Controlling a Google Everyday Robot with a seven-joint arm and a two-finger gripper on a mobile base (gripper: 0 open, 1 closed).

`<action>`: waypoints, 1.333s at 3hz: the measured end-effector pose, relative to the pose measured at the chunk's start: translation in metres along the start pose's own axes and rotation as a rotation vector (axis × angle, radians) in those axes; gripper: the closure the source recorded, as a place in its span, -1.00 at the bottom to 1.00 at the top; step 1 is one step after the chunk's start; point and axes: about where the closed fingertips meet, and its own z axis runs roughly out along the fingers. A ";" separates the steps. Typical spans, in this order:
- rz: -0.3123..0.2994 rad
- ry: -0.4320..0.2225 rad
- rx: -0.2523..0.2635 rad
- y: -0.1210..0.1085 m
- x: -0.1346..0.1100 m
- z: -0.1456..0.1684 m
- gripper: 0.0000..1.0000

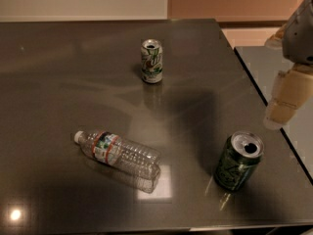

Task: Pick water bottle

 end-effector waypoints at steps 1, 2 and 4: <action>-0.007 0.006 -0.006 -0.005 -0.032 0.003 -1.00; -0.014 0.010 -0.053 0.000 -0.077 0.019 -1.00; -0.001 0.015 -0.170 0.053 -0.171 0.065 -1.00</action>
Offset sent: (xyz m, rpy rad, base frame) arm 0.0297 0.1323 -0.0164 -0.0021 0.1482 0.0318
